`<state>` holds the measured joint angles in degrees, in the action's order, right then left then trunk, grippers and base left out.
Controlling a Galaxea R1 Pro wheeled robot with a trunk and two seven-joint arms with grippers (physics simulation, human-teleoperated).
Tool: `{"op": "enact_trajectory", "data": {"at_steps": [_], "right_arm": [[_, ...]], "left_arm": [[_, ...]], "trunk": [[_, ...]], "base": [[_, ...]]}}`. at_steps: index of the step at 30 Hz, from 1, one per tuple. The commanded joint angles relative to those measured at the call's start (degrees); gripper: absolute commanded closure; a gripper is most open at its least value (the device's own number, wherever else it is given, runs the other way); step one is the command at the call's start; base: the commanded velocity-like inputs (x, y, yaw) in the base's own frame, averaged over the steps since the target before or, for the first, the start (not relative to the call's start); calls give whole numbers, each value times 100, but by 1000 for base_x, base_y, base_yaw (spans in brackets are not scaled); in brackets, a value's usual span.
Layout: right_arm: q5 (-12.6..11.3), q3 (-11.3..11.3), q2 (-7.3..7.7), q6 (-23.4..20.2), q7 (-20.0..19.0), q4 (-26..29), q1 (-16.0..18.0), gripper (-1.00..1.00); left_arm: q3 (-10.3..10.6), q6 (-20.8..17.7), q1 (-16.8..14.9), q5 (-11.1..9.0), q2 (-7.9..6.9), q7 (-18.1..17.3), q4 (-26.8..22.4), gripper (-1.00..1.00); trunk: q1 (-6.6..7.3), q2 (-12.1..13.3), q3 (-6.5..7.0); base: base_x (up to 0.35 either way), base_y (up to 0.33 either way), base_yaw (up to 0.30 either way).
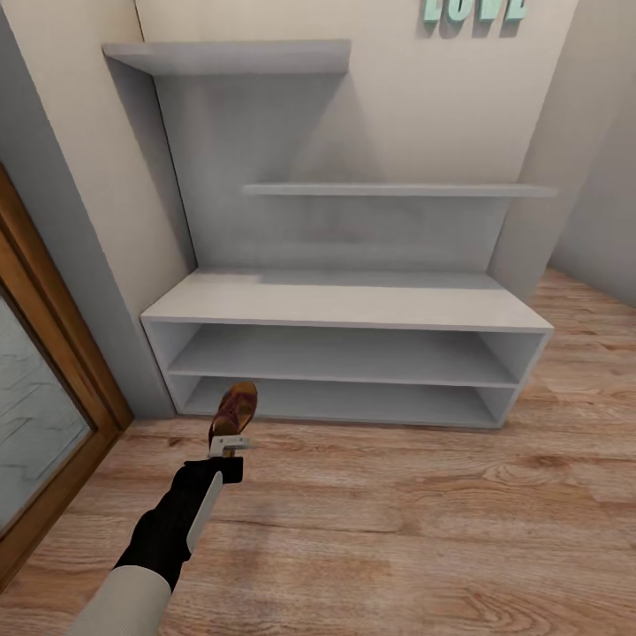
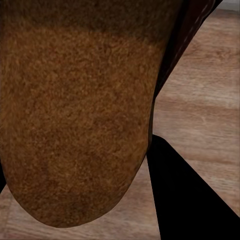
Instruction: Pick up the two gym shoes and the two sandals from the corridor floor and place them onto the hallstand (shoe rack) in the corridor, making sure they are on the rack and not on the floor. Arrange them so the two gym shoes are next to each other and the two sandals are next to each other.
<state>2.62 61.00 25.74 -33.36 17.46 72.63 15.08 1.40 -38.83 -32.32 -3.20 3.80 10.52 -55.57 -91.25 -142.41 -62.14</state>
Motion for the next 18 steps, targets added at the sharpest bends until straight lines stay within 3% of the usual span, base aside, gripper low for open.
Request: {"op": "enact_trajectory", "data": {"at_steps": [1,6,18], "right_arm": [[28,0,2,-39,3,5,4,100],[28,0,3,-39,3,5,4,100],[28,0,2,-39,3,5,4,100]], "left_arm": [[9,-29,-2,-25,-2,19,-7,100],[9,-29,-2,-31,5,13,-7,100],[9,6,-2,-31,7,11,-7,100]], "trunk": [[1,-2,-5],[1,-2,-5],[1,-2,-5]], "base": [[0,0,0],[49,0,0],[323,0,0]]}}
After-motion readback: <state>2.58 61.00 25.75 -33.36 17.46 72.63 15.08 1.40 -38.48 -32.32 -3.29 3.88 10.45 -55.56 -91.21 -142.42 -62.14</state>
